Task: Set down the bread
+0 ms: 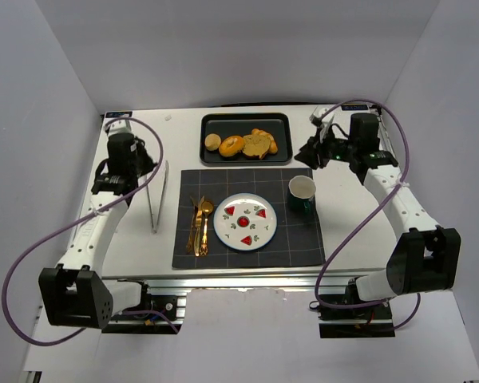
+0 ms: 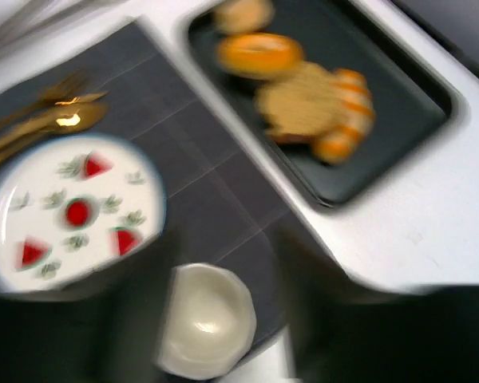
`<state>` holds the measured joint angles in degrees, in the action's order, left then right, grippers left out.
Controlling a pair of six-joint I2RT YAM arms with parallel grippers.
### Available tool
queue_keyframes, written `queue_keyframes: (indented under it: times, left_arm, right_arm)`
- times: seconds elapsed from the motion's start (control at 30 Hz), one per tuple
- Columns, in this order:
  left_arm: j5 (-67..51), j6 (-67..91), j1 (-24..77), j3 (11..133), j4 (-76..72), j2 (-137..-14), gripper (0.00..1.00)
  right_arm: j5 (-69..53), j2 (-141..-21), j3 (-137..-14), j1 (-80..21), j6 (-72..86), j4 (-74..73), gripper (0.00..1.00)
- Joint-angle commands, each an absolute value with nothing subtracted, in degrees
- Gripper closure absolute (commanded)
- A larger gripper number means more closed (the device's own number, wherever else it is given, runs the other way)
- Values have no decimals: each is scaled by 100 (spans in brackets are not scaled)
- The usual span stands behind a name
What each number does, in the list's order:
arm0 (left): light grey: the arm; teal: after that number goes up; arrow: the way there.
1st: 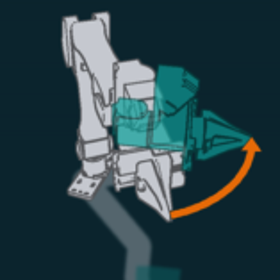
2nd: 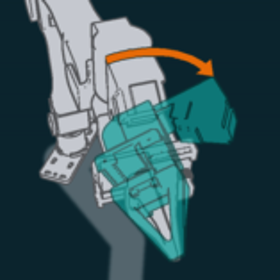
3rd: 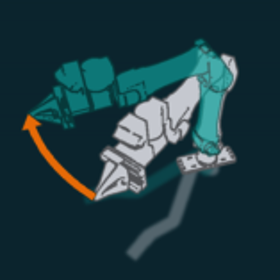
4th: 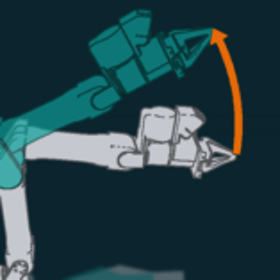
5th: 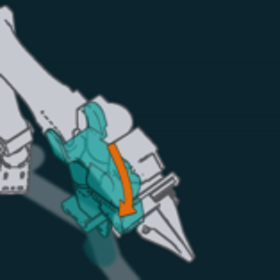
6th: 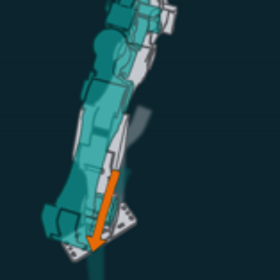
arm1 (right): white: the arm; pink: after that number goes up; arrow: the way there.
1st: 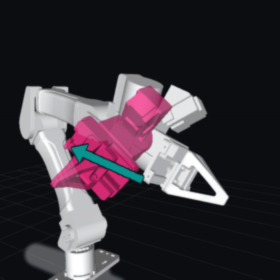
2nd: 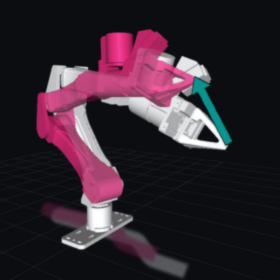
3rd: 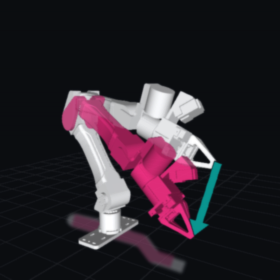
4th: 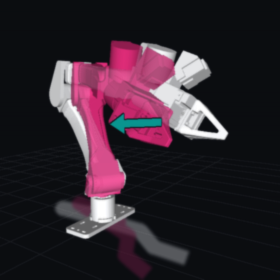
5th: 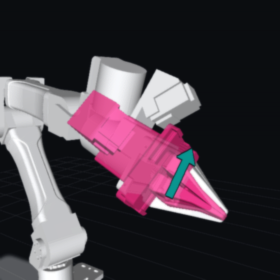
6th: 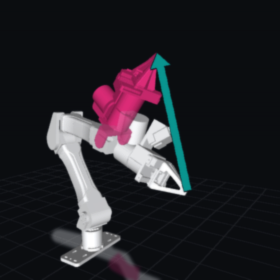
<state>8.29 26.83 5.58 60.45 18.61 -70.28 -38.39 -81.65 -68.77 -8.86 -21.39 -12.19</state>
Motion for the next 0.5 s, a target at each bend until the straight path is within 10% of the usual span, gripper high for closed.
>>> queue_keyframes:
  times: [0.0, 0.07, 0.13, 0.17, 0.47]
  left_arm:
    - [686, 2313, 142, 5547, 2847, -6883, 100]
    - [825, 2137, 88, 5397, 3198, -6891, 100]
    - [984, 1942, 79, 5344, 3392, -7031, 46]
    - [863, 1838, 79, 5283, 3384, -7118, 32]
    - [571, 801, 185, 5730, 2962, -8849, 12]
  right_arm:
    - [-6152, -7980, -6645, -1018, -3577, -1591, 68]
    - [-6091, -8138, -6714, -1151, -3629, -1809, 83]
    - [-6100, -8331, -6899, -1248, -3700, -2021, 68]
    - [-6039, -8376, -6934, -1274, -3691, -2074, 44]
    - [-5652, -8359, -6768, -1327, -3419, -1820, 15]
